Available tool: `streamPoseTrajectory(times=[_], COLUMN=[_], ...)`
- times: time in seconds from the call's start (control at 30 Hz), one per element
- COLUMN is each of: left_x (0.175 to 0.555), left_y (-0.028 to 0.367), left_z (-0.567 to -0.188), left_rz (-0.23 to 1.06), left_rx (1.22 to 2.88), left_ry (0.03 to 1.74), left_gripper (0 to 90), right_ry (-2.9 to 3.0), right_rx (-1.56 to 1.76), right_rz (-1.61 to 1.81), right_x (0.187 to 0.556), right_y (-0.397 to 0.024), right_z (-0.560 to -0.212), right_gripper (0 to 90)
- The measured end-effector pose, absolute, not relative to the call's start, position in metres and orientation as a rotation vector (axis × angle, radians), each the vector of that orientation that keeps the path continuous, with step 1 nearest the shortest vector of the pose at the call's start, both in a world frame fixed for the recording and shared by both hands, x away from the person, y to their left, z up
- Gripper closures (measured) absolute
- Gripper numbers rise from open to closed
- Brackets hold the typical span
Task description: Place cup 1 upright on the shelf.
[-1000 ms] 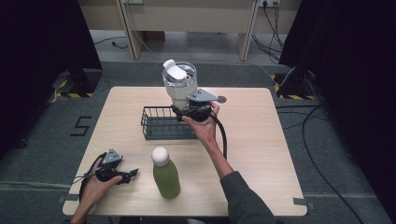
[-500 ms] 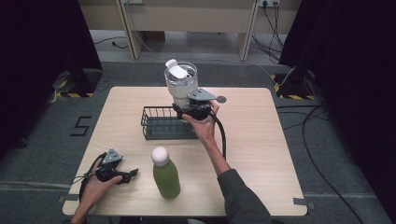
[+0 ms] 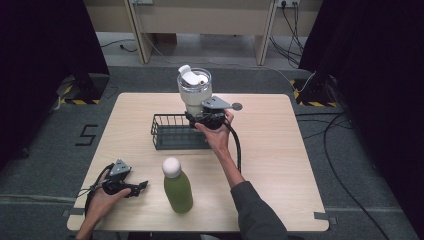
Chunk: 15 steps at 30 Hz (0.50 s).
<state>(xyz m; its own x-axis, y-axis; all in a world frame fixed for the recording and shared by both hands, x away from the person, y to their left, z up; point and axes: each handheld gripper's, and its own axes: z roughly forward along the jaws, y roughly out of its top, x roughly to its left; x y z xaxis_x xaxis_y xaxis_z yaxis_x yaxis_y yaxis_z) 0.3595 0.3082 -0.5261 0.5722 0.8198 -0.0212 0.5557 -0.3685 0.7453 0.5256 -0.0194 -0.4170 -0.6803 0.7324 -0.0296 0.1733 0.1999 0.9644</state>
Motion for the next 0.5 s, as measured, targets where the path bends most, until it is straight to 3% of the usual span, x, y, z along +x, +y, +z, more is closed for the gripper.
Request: streamPoseTrajectory(times=[0.5], left_x=[0.3595], left_y=[0.3082], left_z=[-0.5262], left_rz=[0.464], left_rx=[2.073], left_ry=[1.094], left_gripper=[8.6], right_ry=[1.991], right_rx=[0.859], right_rz=[1.505], right_x=[0.5248], right_y=[-0.0187], right_z=[-0.4265], right_gripper=[11.1])
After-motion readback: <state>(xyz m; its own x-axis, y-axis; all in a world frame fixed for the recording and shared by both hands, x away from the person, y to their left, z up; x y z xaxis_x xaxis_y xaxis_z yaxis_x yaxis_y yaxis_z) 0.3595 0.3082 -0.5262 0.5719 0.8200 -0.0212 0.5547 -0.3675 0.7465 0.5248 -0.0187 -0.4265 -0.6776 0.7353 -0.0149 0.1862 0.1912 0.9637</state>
